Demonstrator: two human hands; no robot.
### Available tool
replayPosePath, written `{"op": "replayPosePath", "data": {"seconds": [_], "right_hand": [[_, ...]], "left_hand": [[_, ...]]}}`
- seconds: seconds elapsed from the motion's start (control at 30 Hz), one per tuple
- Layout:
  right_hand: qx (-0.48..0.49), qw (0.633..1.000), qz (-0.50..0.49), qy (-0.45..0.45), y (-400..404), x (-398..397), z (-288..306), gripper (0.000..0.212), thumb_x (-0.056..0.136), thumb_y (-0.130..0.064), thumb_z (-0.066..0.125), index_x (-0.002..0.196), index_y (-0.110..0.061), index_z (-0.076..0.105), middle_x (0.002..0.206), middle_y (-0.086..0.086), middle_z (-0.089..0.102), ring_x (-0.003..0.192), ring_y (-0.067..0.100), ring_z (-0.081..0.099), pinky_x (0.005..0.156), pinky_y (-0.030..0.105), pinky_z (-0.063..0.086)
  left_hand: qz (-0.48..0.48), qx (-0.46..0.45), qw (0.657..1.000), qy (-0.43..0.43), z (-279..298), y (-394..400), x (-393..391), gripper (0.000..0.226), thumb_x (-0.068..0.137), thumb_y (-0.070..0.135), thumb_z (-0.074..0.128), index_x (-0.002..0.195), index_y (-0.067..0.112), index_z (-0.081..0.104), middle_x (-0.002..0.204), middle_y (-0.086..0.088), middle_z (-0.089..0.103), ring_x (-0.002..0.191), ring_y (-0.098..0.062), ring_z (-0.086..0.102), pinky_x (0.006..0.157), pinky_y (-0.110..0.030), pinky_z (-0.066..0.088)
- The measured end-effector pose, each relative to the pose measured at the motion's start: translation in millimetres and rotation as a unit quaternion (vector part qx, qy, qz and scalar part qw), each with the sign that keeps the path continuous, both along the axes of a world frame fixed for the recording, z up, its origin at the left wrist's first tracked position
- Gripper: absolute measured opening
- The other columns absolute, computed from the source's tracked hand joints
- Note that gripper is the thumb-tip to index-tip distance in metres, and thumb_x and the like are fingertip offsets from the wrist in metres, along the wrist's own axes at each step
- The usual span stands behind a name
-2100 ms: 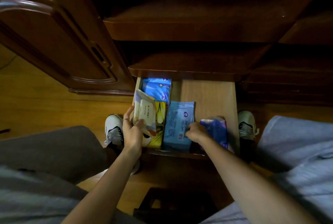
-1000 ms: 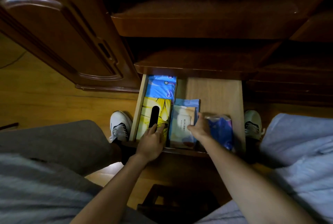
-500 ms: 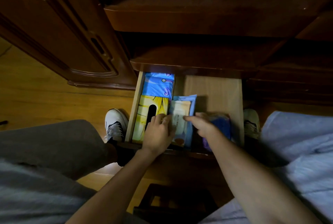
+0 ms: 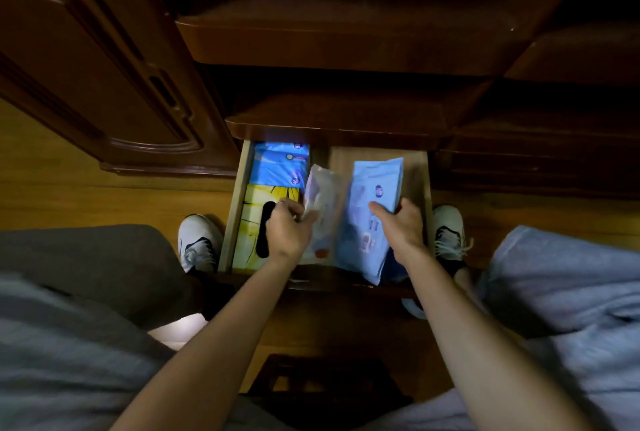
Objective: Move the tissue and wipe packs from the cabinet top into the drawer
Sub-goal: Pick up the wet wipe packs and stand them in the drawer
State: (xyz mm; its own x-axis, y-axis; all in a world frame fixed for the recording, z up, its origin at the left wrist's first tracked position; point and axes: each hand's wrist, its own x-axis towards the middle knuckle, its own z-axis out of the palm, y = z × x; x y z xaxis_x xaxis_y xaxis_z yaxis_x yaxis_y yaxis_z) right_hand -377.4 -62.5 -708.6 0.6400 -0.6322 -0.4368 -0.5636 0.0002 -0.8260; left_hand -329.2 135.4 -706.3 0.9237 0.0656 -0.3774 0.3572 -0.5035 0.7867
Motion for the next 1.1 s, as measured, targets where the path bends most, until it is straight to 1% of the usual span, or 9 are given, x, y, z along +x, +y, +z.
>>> {"op": "replayPosePath", "data": {"seconds": [0.13, 0.23, 0.3, 0.43, 0.53, 0.67, 0.87, 1.0, 1.1], "right_hand": [[-0.206, 0.966, 0.078, 0.135, 6, 18, 15, 0.046, 0.086, -0.033, 0.070, 0.120, -0.017, 0.043, 0.109, 0.005, 0.063, 0.086, 0.032, 0.067, 0.064, 0.034, 0.049], [-0.051, 0.965, 0.188, 0.178, 44, 39, 12, 0.090, 0.082, -0.045, 0.071, 0.153, -0.019, 0.022, 0.147, 0.008, 0.041, 0.113, 0.028, 0.059, 0.061, 0.035, 0.058], [0.068, 0.953, 0.233, 0.181, 66, 44, 2, 0.081, 0.086, -0.042, 0.065, 0.154, -0.016, 0.030, 0.144, 0.004, 0.042, 0.119, 0.024, 0.053, 0.061, 0.034, 0.061], [-0.142, 0.928, 0.284, 0.196, 61, 38, -25, 0.056, 0.092, -0.031, 0.058, 0.146, -0.024, 0.046, 0.147, 0.009, 0.050, 0.126, 0.034, 0.054, 0.099, 0.041, 0.050], [-0.202, 0.902, 0.320, 0.208, 45, 36, -45, 0.065, 0.093, -0.023, 0.059, 0.153, -0.029, 0.035, 0.161, 0.008, 0.030, 0.140, 0.037, 0.039, 0.105, 0.046, 0.044], [-0.186, 0.840, 0.453, 0.235, 41, 40, -60, 0.079, 0.094, -0.014, 0.061, 0.160, -0.028, 0.021, 0.169, 0.004, 0.002, 0.153, 0.031, 0.017, 0.114, 0.040, 0.033], [-0.271, 0.752, 0.535, 0.272, 70, 17, -69, 0.075, 0.095, -0.018, 0.060, 0.158, -0.037, 0.023, 0.163, 0.009, 0.005, 0.148, 0.039, 0.013, 0.119, 0.048, 0.030], [-0.216, 0.787, 0.522, 0.249, 59, 25, -67, 0.059, 0.095, -0.014, 0.055, 0.149, -0.037, 0.045, 0.160, 0.004, 0.016, 0.147, 0.034, 0.019, 0.117, 0.048, 0.033], [-0.168, 0.835, 0.481, 0.209, 49, 25, -65, 0.054, 0.093, -0.012, 0.054, 0.141, -0.037, 0.054, 0.157, -0.002, 0.033, 0.143, 0.029, 0.036, 0.112, 0.044, 0.041]], "left_hand": [[0.118, -0.046, 0.992, -0.006, 0, 32, 3, 0.022, 0.087, 0.015, 0.073, 0.082, 0.023, 0.053, 0.085, 0.002, 0.069, 0.085, -0.021, 0.070, 0.070, -0.036, 0.059], [0.167, -0.047, 0.985, -0.015, 5, 54, 3, 0.023, 0.090, 0.018, 0.071, 0.087, 0.029, 0.052, 0.090, 0.005, 0.069, 0.080, -0.010, 0.068, 0.053, -0.023, 0.054], [0.191, -0.039, 0.980, -0.035, 10, 68, 6, 0.019, 0.093, 0.016, 0.068, 0.090, 0.028, 0.053, 0.088, 0.010, 0.065, 0.084, -0.013, 0.066, 0.061, -0.022, 0.052], [0.226, -0.025, 0.971, -0.067, 15, 90, 12, 0.013, 0.095, 0.014, 0.065, 0.095, 0.021, 0.055, 0.087, 0.012, 0.063, 0.083, -0.011, 0.063, 0.082, -0.039, 0.058], [0.225, -0.060, 0.972, -0.044, 11, 89, 11, 0.013, 0.094, 0.012, 0.066, 0.095, 0.021, 0.056, 0.092, 0.006, 0.067, 0.089, -0.011, 0.066, 0.085, -0.039, 0.059], [0.211, -0.107, 0.971, -0.031, 4, 80, 8, 0.016, 0.093, 0.011, 0.068, 0.093, 0.024, 0.059, 0.091, 0.004, 0.071, 0.090, -0.012, 0.071, 0.066, -0.018, 0.056], [0.161, -0.121, 0.980, -0.014, 3, 73, 9, 0.016, 0.092, 0.014, 0.070, 0.093, 0.026, 0.060, 0.094, -0.002, 0.074, 0.091, -0.021, 0.073, 0.084, -0.043, 0.060], [0.128, -0.128, 0.983, -0.007, 5, 64, 3, 0.015, 0.092, 0.009, 0.068, 0.097, 0.020, 0.058, 0.095, -0.007, 0.071, 0.091, -0.027, 0.071, 0.085, -0.044, 0.059], [0.113, -0.137, 0.984, -0.009, 11, 53, -1, 0.019, 0.094, 0.008, 0.066, 0.099, 0.022, 0.055, 0.094, -0.003, 0.072, 0.081, -0.009, 0.073, 0.071, -0.029, 0.061]]}}
